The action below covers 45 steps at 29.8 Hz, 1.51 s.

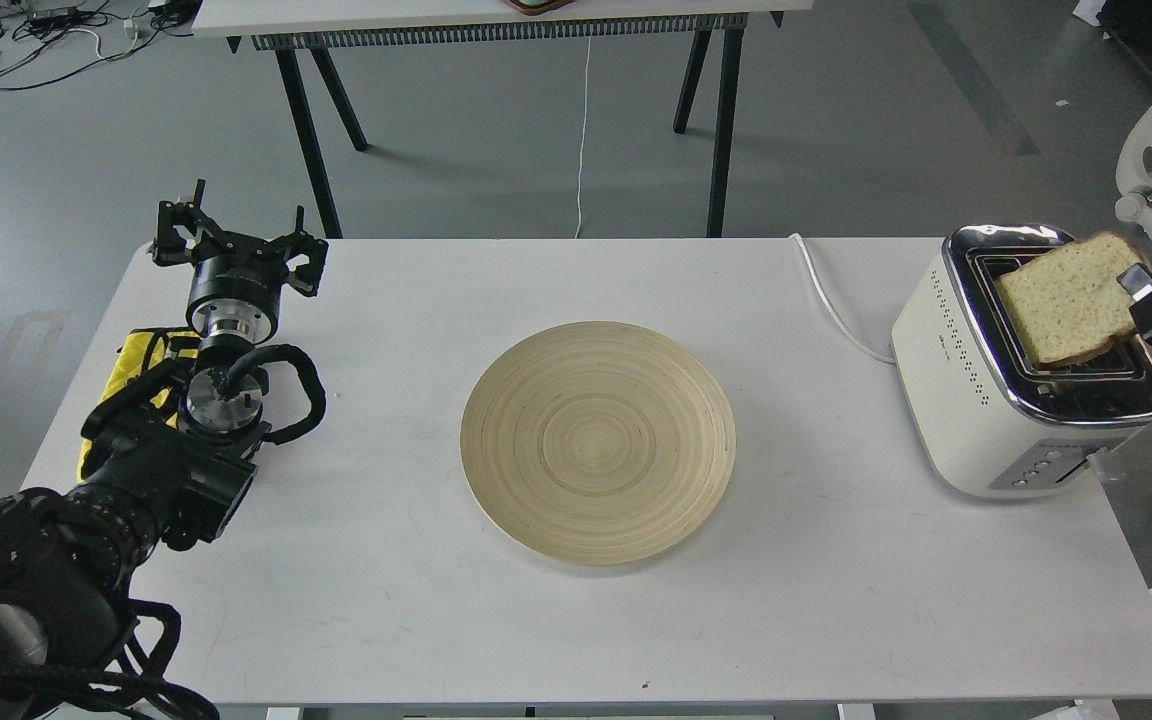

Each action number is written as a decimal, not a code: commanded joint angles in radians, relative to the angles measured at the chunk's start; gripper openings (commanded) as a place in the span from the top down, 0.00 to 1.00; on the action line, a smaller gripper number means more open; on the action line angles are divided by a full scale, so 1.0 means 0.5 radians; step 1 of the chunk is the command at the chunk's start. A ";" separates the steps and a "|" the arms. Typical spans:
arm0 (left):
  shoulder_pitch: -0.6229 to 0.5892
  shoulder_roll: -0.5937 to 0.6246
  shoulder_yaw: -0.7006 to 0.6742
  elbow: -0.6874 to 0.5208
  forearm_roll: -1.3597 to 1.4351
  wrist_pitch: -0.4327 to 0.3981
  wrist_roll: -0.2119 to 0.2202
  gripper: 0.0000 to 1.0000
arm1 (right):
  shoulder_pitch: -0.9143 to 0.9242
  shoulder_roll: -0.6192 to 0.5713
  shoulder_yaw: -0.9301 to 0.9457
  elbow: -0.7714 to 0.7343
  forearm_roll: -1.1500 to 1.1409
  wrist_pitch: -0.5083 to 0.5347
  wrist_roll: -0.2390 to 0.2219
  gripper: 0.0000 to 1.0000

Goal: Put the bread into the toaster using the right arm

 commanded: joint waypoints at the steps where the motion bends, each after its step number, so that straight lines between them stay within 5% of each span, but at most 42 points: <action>1: 0.000 0.000 -0.001 0.000 -0.003 0.000 0.000 0.00 | 0.009 0.053 0.006 0.005 0.009 0.000 0.000 0.20; 5: 0.000 0.000 0.002 0.000 0.000 0.000 0.000 0.00 | 0.028 0.035 0.021 0.039 0.012 0.000 0.000 0.01; 16: 0.000 0.000 -0.001 0.000 -0.003 0.000 0.000 0.00 | 0.144 -0.082 0.512 0.456 0.382 0.139 -0.011 0.01; 25: 0.000 0.000 -0.001 0.000 0.000 0.000 0.000 0.00 | 0.172 0.730 0.807 0.273 1.034 0.876 0.000 0.01; 35: 0.000 0.000 0.002 0.000 0.000 0.000 0.000 0.00 | 0.132 1.403 0.935 -0.488 1.261 1.912 0.000 0.01; 39: 0.000 0.000 0.002 0.000 0.000 0.000 0.000 0.00 | 0.132 1.575 1.086 -0.798 1.307 1.955 0.000 0.01; 45: 0.000 0.000 -0.001 0.000 0.000 0.000 0.000 0.00 | 0.129 1.605 1.080 -0.845 1.304 1.955 0.000 0.01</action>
